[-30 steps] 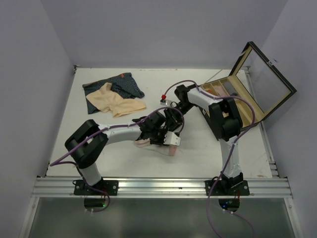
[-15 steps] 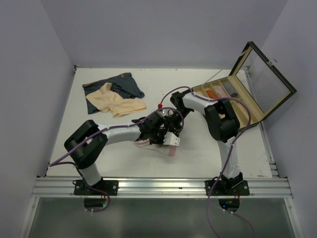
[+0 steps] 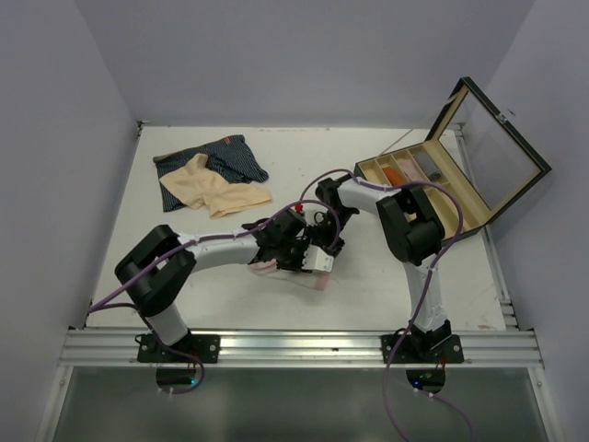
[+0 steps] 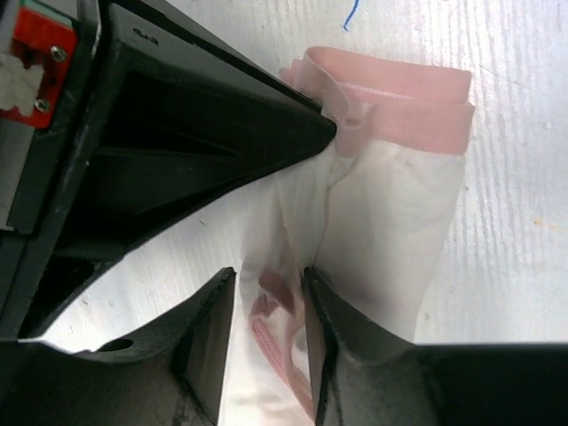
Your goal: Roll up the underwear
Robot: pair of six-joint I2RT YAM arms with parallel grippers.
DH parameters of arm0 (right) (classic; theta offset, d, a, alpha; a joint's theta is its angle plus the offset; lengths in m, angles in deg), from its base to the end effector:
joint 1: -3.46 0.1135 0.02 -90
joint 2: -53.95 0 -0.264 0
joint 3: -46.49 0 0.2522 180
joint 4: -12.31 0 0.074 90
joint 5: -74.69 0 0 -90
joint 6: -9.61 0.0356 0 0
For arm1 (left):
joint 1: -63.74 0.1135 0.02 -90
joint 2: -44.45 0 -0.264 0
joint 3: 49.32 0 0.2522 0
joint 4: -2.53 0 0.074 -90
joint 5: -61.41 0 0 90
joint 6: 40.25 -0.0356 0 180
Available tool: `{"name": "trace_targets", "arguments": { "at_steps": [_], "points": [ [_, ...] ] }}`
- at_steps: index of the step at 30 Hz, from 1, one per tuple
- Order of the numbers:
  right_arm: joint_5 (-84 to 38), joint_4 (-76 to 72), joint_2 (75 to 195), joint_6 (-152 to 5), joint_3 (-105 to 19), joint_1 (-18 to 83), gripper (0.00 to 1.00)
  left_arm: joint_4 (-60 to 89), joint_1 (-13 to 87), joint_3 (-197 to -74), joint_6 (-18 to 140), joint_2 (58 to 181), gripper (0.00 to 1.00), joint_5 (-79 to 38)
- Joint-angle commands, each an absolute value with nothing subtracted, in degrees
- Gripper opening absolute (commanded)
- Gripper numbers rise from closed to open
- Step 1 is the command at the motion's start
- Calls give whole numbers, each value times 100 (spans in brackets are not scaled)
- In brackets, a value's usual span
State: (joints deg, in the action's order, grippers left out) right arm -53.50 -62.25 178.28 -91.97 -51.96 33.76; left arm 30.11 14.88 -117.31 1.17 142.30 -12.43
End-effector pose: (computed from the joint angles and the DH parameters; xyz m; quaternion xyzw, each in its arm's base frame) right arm 0.3147 0.2094 0.1211 0.3085 -0.8895 -0.3075 0.1378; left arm 0.2116 -0.2573 0.1583 0.7402 0.5974 -0.1356 0.2772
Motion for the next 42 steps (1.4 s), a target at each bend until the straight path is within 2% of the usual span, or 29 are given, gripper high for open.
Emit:
{"name": "trace_targets", "arguments": {
  "at_steps": [1,4,8,14,17,18,21,27,32,42],
  "points": [
    [-4932,-5955,17585,-9261,-5147,3352,15,3079,1522,-11660,272,13859,42,-1295],
    [-4932,-5955,17612,-9340,-5121,3352,15,3272,1627,-11887,483,13499,43,-1225],
    [-5011,-5929,17516,-9463,-5095,3360,15,4237,2039,-12248,677,13059,43,-577],
    [-5248,-6051,17331,-9665,-5261,3352,16,5451,2725,-12197,931,12936,36,93],
    [-5424,-6130,17068,-9884,-5384,3352,25,5575,3174,-11986,1063,13084,35,208],
    [-5485,-6192,16936,-9981,-5437,3352,31,5601,3288,-11951,1107,13129,35,269],
    [-5530,-6306,16681,-10157,-5595,3325,36,5645,3640,-11985,1178,13305,35,515],
    [-5687,-6579,16057,-10430,-5692,3273,36,5698,3799,-12003,1081,13445,35,999],
    [-6127,-6790,15837,-10675,-5368,3422,32,5672,3808,-11959,1116,13594,36,1350],
    [-5653,-5789,16284,-10904,-4497,3721,29,5285,3808,-12003,1353,14254,33,1158]
  ]
}}
